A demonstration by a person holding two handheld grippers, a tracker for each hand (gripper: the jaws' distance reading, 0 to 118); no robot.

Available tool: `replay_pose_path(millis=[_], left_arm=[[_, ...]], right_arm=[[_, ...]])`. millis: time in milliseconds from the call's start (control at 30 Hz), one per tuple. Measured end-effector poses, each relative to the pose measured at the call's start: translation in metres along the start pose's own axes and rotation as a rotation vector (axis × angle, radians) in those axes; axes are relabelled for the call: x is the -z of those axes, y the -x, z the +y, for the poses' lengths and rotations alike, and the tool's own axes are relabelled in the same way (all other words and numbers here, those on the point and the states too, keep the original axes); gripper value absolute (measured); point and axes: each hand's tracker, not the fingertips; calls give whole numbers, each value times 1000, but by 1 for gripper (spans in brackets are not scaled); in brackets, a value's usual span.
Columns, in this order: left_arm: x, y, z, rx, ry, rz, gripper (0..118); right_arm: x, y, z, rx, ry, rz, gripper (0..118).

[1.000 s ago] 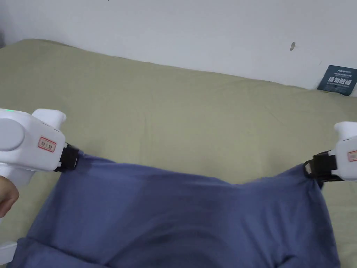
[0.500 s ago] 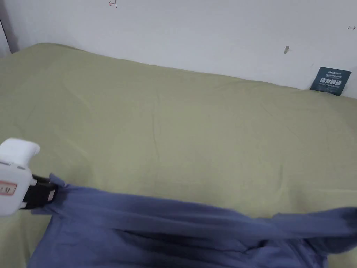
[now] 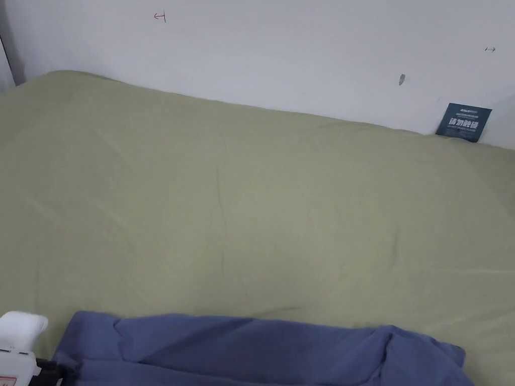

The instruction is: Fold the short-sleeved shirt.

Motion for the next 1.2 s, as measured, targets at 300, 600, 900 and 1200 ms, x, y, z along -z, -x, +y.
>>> replay_pose_path(millis=[300, 600, 900, 1200], left_arm=[[-77, -1, 11, -157, -158, -15, 73], [-98, -114, 52, -80, -388, 37, 70], [-46, -219, 7, -54, -454, 66, 0], [-30, -246, -8, -17, -445, 138, 0]], right_arm=[[-72, 10, 24, 91, -176, 93, 70], [-85, 123, 45, 58, -387, 83, 68], [-42, 225, -12, -95, -432, -32, 1], [-21, 249, -33, -50, -410, -46, 1]])
